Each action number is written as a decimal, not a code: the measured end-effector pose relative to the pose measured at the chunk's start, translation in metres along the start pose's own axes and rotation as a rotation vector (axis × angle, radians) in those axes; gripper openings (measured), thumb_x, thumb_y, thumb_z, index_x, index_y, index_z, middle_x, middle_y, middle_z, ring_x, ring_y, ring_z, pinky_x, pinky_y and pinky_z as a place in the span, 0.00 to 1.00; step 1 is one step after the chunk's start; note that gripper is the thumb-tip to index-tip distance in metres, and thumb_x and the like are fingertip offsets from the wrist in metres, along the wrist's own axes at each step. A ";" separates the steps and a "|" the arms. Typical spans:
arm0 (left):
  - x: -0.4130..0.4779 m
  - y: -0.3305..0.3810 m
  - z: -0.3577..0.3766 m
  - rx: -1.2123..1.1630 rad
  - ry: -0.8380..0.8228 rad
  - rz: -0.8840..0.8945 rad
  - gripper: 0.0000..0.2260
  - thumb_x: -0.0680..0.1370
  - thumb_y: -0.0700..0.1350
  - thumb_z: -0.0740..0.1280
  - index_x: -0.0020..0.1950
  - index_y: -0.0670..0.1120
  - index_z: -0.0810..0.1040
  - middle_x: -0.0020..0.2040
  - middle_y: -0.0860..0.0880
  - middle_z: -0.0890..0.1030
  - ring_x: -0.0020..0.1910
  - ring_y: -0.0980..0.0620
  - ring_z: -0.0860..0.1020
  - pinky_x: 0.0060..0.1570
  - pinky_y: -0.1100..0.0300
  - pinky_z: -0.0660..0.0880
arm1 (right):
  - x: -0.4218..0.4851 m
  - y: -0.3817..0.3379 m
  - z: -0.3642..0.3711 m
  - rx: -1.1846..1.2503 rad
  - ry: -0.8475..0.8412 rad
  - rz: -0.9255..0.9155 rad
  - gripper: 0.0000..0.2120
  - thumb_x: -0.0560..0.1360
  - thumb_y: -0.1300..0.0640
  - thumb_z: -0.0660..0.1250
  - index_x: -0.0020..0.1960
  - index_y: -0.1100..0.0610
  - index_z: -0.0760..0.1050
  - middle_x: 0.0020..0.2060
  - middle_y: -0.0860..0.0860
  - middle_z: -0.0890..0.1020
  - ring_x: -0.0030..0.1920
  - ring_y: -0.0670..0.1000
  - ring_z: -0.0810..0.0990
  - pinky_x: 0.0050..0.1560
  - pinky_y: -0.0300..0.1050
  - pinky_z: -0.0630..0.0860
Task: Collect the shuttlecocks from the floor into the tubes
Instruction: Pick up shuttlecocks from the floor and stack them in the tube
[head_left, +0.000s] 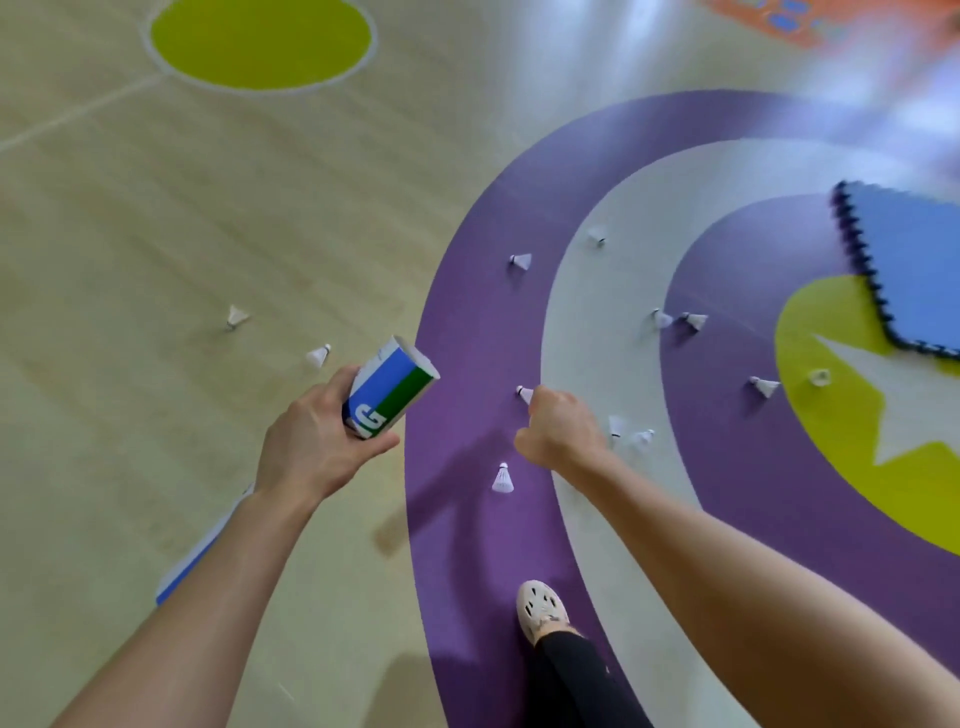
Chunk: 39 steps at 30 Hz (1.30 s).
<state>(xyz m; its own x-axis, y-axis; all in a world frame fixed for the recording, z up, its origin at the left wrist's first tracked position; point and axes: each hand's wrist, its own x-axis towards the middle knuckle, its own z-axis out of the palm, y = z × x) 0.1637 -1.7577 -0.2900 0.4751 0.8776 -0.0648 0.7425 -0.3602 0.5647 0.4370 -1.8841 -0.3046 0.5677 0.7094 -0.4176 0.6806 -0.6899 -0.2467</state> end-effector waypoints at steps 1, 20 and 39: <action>0.003 -0.003 -0.016 -0.012 -0.014 0.017 0.39 0.67 0.63 0.82 0.75 0.65 0.70 0.55 0.55 0.85 0.60 0.44 0.84 0.50 0.46 0.83 | -0.009 -0.011 -0.005 0.001 0.007 0.022 0.22 0.69 0.57 0.66 0.62 0.55 0.78 0.55 0.55 0.82 0.54 0.60 0.83 0.47 0.47 0.76; 0.096 -0.114 -0.215 0.033 -0.331 0.355 0.37 0.66 0.63 0.83 0.72 0.65 0.72 0.51 0.61 0.84 0.49 0.52 0.83 0.48 0.50 0.82 | -0.125 -0.221 0.020 0.155 0.157 0.506 0.12 0.74 0.51 0.67 0.54 0.56 0.76 0.44 0.54 0.81 0.52 0.59 0.84 0.48 0.47 0.76; 0.467 -0.281 -0.315 0.131 -0.462 0.597 0.40 0.68 0.61 0.84 0.76 0.65 0.70 0.55 0.59 0.85 0.52 0.49 0.84 0.50 0.49 0.83 | 0.138 -0.547 0.027 0.376 0.185 0.626 0.14 0.73 0.57 0.66 0.59 0.55 0.75 0.54 0.54 0.82 0.56 0.58 0.82 0.53 0.48 0.77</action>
<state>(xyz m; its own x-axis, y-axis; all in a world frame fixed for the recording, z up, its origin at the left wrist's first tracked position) 0.0284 -1.1468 -0.2194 0.9409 0.3114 -0.1335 0.3345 -0.7915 0.5115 0.1307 -1.4127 -0.2515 0.8874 0.1584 -0.4329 0.0198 -0.9513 -0.3075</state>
